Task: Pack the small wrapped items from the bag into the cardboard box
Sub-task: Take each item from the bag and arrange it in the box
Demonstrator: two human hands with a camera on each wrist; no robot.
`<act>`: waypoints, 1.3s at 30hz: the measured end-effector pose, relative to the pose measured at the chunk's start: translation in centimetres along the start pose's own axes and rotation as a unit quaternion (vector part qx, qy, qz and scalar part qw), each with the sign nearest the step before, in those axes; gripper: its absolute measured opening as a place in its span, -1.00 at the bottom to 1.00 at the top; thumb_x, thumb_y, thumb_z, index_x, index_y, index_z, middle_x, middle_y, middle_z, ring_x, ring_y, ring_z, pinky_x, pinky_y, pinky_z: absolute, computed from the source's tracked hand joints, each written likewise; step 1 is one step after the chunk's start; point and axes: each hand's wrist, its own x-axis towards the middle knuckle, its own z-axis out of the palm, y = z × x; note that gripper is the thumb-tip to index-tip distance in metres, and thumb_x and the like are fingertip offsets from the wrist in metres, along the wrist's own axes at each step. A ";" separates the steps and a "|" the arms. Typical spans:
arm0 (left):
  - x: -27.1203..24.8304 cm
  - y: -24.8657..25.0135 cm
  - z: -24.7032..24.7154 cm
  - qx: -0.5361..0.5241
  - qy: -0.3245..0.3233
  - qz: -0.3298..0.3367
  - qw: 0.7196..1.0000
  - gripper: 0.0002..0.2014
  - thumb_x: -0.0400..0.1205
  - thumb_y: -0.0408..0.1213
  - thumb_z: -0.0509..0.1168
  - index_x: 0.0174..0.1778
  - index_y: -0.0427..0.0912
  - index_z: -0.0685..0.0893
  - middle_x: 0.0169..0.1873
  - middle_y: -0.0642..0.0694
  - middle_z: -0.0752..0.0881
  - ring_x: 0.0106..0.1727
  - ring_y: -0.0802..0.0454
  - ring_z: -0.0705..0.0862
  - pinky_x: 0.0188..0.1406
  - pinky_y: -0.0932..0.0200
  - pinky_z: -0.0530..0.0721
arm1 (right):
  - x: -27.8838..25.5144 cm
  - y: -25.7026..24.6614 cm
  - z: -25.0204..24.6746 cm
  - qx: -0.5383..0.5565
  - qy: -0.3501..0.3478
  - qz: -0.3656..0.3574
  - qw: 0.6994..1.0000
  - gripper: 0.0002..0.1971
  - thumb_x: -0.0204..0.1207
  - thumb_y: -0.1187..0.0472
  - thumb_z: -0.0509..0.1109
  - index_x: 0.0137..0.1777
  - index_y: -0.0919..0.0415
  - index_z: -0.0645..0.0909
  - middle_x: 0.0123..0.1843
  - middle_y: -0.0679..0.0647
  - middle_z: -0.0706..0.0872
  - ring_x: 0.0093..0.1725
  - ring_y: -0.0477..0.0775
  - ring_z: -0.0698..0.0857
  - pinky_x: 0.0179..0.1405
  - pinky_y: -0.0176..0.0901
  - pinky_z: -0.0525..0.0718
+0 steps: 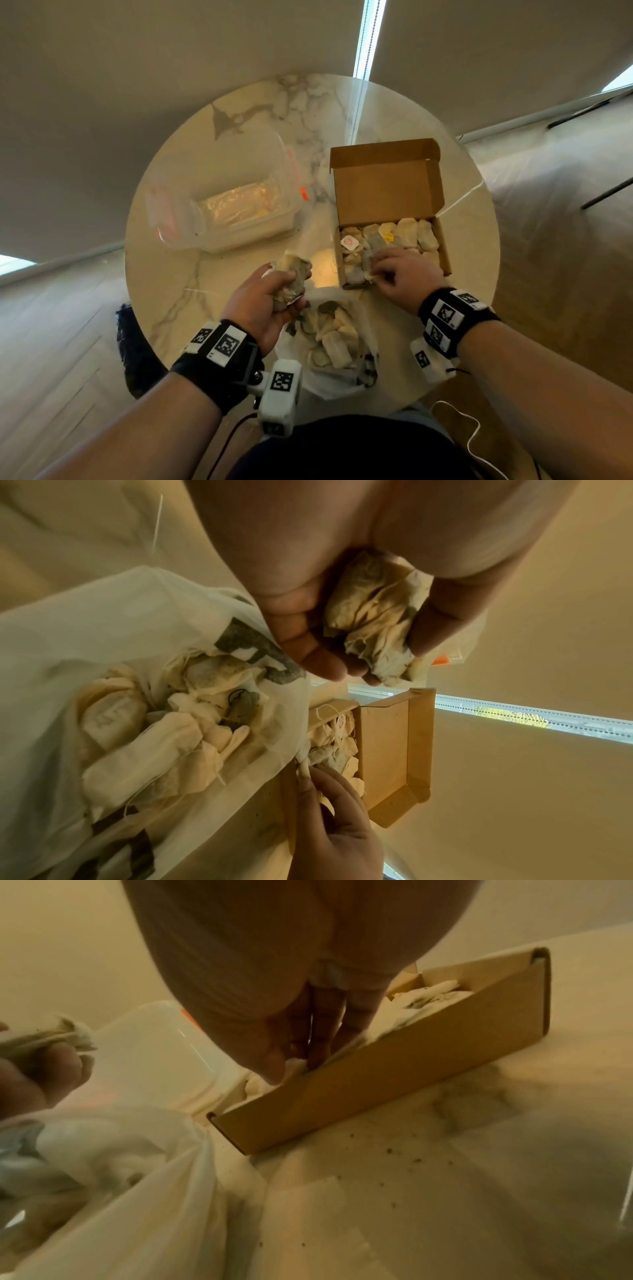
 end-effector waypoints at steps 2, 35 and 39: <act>0.1 -0.2 -0.4 -0.001 0.004 -0.002 1.000 -0.77 0.70 -0.44 0.35 0.26 -0.28 0.73 0.12 -0.31 0.82 -0.12 -0.06 0.75 -0.29 0.10 0.80 | -0.2 0.0 0.1 -0.024 0.019 -0.014 0.999 -0.75 0.69 0.05 0.41 0.28 0.01 0.82 0.43 -0.10 0.73 0.45 0.02 0.59 0.45 -0.10 0.51; -0.3 -0.7 6.0 0.040 -0.067 0.051 0.996 -0.73 0.63 -0.61 0.43 0.21 -0.30 0.70 -0.05 -0.30 0.89 -0.05 -0.17 0.91 -0.11 -0.02 0.91 | -4.9 -0.9 -5.3 0.529 0.085 0.177 0.825 -0.76 0.55 0.35 0.61 0.15 0.12 0.73 -0.08 0.21 0.87 -0.06 0.20 0.85 0.00 0.16 0.86; 0.2 -0.8 5.3 0.025 -0.024 0.045 0.998 -0.72 0.64 -0.51 0.45 0.24 -0.22 0.70 -0.10 -0.20 0.87 -0.16 -0.03 0.89 -0.22 0.04 0.89 | -3.6 3.5 -5.1 0.338 0.094 0.198 0.915 -0.70 0.53 0.21 0.63 0.10 -0.15 0.63 -0.08 0.02 0.81 -0.07 0.15 0.83 0.01 0.17 0.88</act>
